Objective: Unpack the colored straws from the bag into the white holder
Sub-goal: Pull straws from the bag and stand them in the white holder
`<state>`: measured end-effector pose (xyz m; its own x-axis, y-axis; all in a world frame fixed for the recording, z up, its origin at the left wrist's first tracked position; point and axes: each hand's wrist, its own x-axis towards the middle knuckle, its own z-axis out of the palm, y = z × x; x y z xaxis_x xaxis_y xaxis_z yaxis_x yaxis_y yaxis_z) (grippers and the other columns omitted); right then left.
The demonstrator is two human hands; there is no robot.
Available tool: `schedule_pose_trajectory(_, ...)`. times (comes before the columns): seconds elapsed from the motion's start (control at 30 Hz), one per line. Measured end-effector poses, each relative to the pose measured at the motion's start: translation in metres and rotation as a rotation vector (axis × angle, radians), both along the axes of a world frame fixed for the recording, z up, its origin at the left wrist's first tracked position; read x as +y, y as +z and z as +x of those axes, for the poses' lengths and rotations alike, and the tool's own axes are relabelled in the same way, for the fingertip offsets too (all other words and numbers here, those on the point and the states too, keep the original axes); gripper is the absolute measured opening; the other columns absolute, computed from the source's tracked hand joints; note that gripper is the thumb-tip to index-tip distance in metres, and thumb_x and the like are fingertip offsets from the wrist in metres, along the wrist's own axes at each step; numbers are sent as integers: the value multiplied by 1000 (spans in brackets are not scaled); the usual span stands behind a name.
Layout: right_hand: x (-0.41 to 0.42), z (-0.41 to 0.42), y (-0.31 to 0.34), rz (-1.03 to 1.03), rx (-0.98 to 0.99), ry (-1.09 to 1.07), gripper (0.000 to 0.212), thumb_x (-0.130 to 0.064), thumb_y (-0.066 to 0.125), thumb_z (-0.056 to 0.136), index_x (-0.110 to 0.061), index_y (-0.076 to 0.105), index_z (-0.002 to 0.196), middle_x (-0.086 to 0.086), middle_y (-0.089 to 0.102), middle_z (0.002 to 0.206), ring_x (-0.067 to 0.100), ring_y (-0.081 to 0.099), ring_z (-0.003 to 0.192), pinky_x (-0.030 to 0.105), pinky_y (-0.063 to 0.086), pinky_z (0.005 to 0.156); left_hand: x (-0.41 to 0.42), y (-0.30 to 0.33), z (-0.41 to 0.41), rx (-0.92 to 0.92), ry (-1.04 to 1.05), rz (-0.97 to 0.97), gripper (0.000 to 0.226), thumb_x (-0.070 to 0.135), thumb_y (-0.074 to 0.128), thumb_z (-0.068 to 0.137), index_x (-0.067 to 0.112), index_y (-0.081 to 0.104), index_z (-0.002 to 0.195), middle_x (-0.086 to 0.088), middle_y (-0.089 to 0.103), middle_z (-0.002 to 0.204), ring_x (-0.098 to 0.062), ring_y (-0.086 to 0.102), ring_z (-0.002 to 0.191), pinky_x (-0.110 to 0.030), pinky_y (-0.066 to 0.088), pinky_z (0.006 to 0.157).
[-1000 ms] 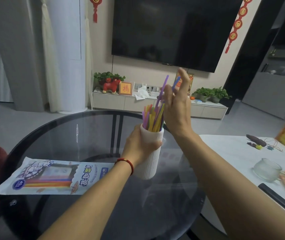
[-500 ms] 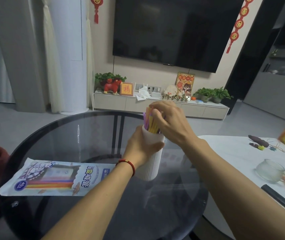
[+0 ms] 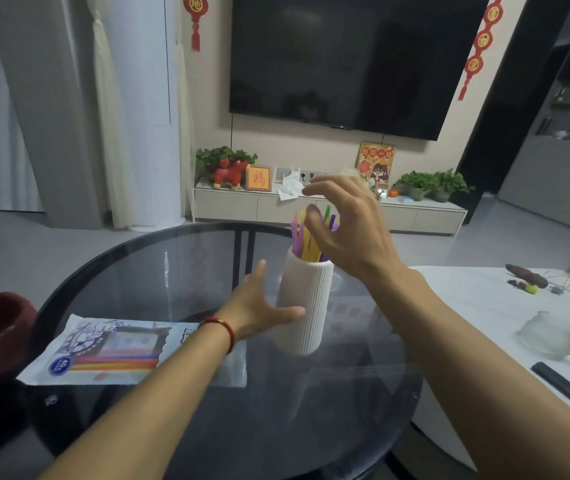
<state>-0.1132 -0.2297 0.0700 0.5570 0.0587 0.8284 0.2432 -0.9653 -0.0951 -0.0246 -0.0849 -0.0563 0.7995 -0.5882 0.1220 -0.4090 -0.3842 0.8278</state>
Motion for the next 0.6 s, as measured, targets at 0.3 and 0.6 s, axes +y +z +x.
schedule_pose_trajectory(0.3,40,-57,-121,42,400,151,19,-28,58,91,-16,71,85,-3,72,81,17,62,64,41,58,61,89,-42,5,-289,-211,937,129,60,74,66,21,-8,158,-4,1,167,-21,-3,153,-60,-1,120)
schedule_pose_trajectory(0.6,41,-27,-178,686,783,90,43,-41,44,107,-7,69,96,14,72,91,19,65,49,36,58,44,71,-39,-3,-525,-209,1033,110,34,76,63,17,15,152,-11,29,141,-31,33,135,-67,18,113)
